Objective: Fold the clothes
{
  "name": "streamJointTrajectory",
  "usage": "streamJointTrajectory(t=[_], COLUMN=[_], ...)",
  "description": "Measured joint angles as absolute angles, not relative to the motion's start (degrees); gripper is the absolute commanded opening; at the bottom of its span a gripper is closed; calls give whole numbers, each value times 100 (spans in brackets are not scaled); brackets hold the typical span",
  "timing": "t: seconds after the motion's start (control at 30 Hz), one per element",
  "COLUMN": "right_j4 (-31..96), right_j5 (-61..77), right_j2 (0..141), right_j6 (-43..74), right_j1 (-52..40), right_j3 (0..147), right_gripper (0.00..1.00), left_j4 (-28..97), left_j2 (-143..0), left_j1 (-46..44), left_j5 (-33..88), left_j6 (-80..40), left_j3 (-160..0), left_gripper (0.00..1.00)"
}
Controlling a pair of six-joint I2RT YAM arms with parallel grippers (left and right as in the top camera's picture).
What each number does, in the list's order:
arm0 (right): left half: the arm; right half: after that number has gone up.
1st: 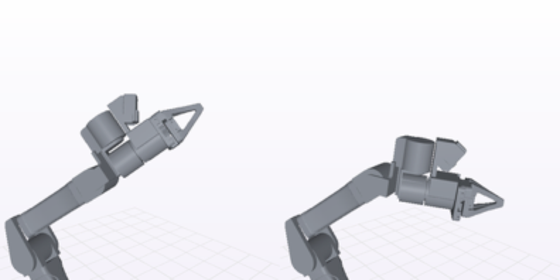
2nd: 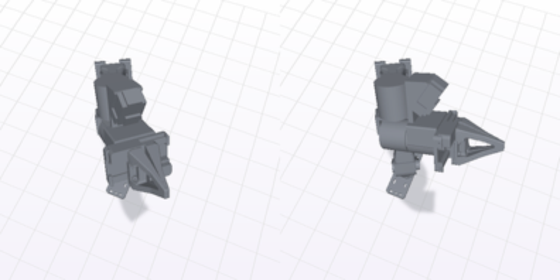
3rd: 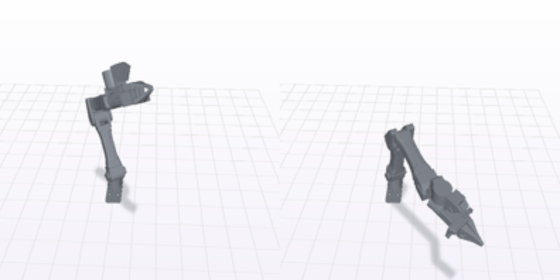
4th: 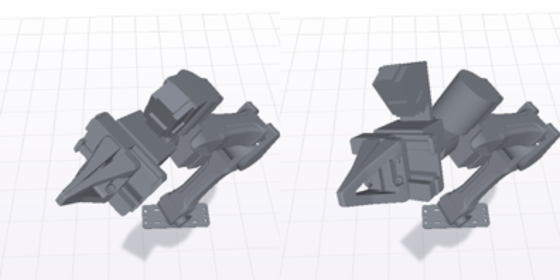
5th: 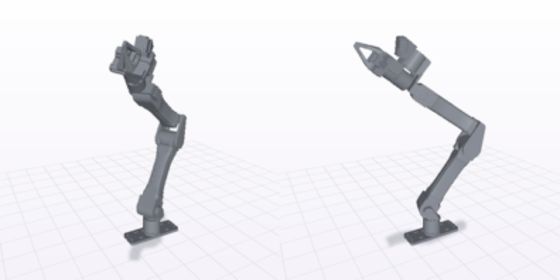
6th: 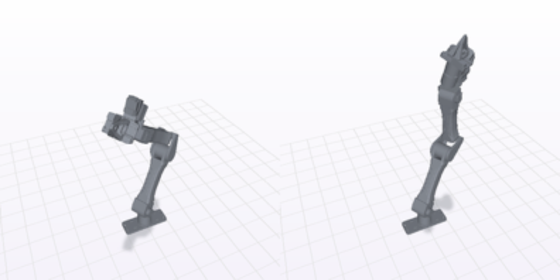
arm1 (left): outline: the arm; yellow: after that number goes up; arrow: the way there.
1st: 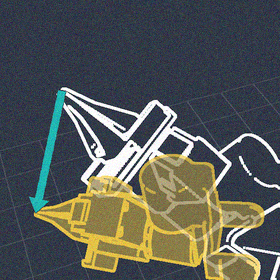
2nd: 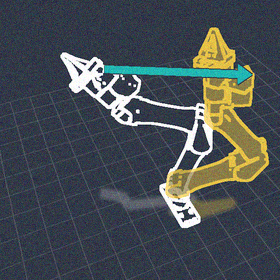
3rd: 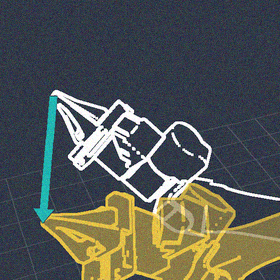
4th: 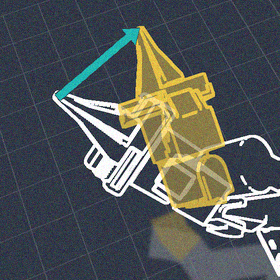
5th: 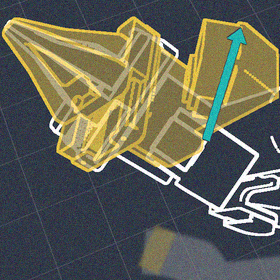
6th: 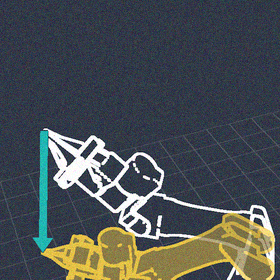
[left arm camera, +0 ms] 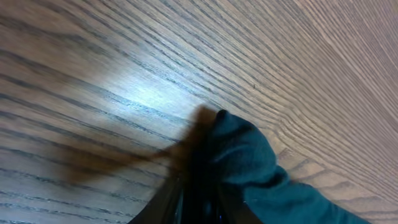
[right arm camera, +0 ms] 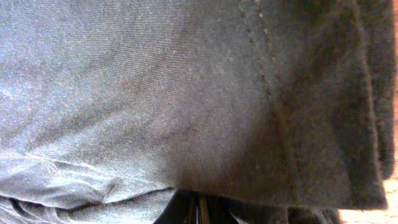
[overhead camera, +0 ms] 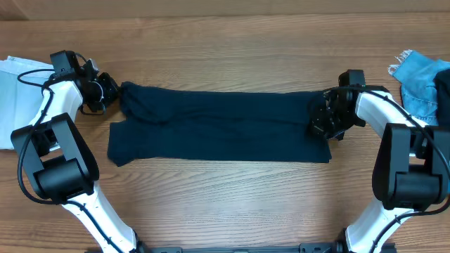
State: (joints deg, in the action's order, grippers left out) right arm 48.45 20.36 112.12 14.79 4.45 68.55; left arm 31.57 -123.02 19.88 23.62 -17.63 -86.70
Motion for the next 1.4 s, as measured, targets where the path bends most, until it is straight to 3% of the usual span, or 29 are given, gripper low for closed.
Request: streamJointTrajectory(t=[0.03,0.13,0.2,0.33,0.4,0.43,0.47,0.5,0.53,0.67,1.23,1.4], right_j4=[4845,4847,4856,4897,4897,4897,4899,4895,4890,4884,4864,4864], right_j5=[2032,2034,2036,2021,2018,2014,2016,2016,2014,2016,2016,2016], right_j2=[11212,11212,11212,11201,11201,11201,11201,11201,11201,11196,11196,11196], right_j6=[1481,1483,1485,1496,1496,1496,1496,1496,1498,1496,1498,1498], right_j1=[445,445,445,443,443,440,443,440,443,440,440,440], right_j3=[6855,6855,6855,6855,6855,6855,6855,6855,6855,6855,6855,6855], right_gripper=[4,7,9,9,9,9,10,10,10,10,10,10], left_j4=[3153,3148,3214,3721,3848,3924,3972,4014,4066,4268,4541,4681], left_j2=[-12304,-12304,-12304,-12304,-12304,-12304,-12304,-12304,-12304,-12304,-12304,-12304], left_j1=[1988,1992,1992,1992,1992,1992,1990,1986,1981,1916,2091,2386], left_j5=[2401,2729,2974,3151,3157,3164,3173,3175,3179,3194,2088,2338], left_j6=[-1763,-1680,-1555,-1267,-1181,-1160,-1153,-1116,-1090,-1013,-1157,-1210], left_j3=[-8670,-8670,-8670,-8670,-8670,-8670,-8667,-8667,-8667,-8663,-8663,-8663], left_gripper=[26,49,59,64,62,55,46,26,18,5,4,13])
